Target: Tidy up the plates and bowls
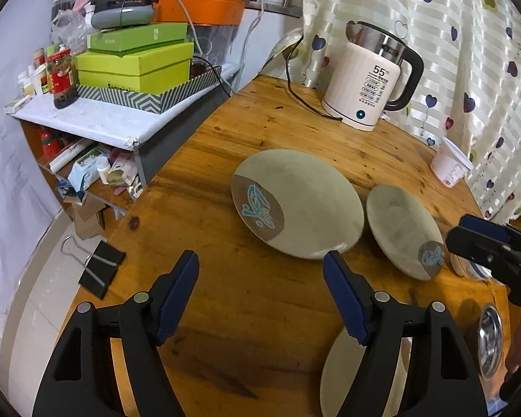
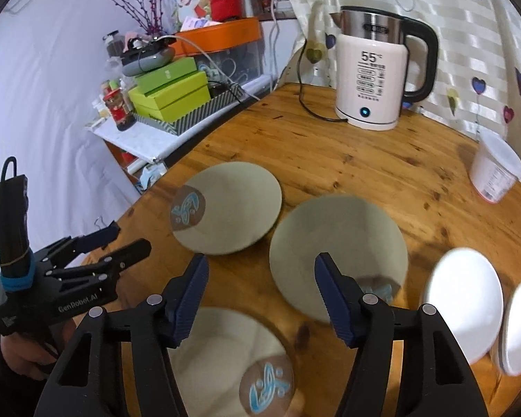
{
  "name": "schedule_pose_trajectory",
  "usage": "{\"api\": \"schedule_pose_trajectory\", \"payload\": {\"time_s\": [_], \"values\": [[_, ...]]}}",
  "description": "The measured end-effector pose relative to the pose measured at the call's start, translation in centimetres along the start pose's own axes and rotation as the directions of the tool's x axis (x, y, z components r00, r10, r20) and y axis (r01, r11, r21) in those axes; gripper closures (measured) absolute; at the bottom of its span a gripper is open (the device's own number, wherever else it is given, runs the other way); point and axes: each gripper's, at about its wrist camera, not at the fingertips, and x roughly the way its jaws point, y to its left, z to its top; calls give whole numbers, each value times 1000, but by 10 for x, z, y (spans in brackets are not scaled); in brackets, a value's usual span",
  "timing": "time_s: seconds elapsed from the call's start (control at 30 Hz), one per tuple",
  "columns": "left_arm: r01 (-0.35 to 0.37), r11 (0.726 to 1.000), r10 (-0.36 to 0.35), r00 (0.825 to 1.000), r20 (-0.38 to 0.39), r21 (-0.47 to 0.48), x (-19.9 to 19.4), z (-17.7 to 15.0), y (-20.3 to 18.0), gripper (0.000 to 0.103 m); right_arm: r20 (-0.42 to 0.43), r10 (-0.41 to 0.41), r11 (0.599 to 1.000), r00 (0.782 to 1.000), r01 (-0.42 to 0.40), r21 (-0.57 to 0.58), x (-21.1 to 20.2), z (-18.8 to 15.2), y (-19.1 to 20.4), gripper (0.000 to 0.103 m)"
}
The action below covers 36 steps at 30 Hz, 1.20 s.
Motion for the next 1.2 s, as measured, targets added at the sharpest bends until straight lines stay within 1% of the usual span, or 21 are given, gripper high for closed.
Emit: {"api": "schedule_pose_trajectory", "payload": {"time_s": [0.1,0.23,0.27,0.37,0.43,0.67,0.83,0.97,1.07,1.1,1.13,1.2], "values": [[9,1000,-9,1000,-23,-12,12,5,4,40,-21,18,1000,1000,-18,6,18,14,-4,42],[9,999,-10,999,-36,-35,25,11,12,41,-46,34,999,998,-34,7,41,31,-6,45],[9,999,-11,999,-40,-41,27,13,14,41,-55,42,999,998,-42,6,48,35,-6,48],[10,998,-13,999,-50,-61,35,17,20,51,-83,50,999,995,-50,-1,68,44,-6,52],[13,997,-17,998,-54,-71,40,20,23,52,-96,49,999,994,-50,-7,79,48,-5,57],[44,994,-50,997,-65,-97,54,27,26,52,-141,64,998,988,-63,17,110,58,-13,58],[50,993,-59,995,-85,-111,65,28,28,52,-164,70,997,984,-68,21,127,62,-16,59],[53,992,-64,994,-89,-114,71,29,29,52,-179,64,998,982,-62,20,138,65,-17,62],[54,992,-63,994,-87,-110,73,31,28,56,-191,61,998,980,-57,27,145,66,-20,66],[54,993,-63,994,-86,-109,74,32,28,58,-194,63,998,979,-58,28,146,66,-21,69],[57,992,-66,994,-87,-109,74,32,28,60,-199,65,998,978,-60,29,148,66,-21,74],[67,992,-76,994,-84,-109,75,32,28,67,-201,64,998,978,-59,28,149,65,-22,78]]}}
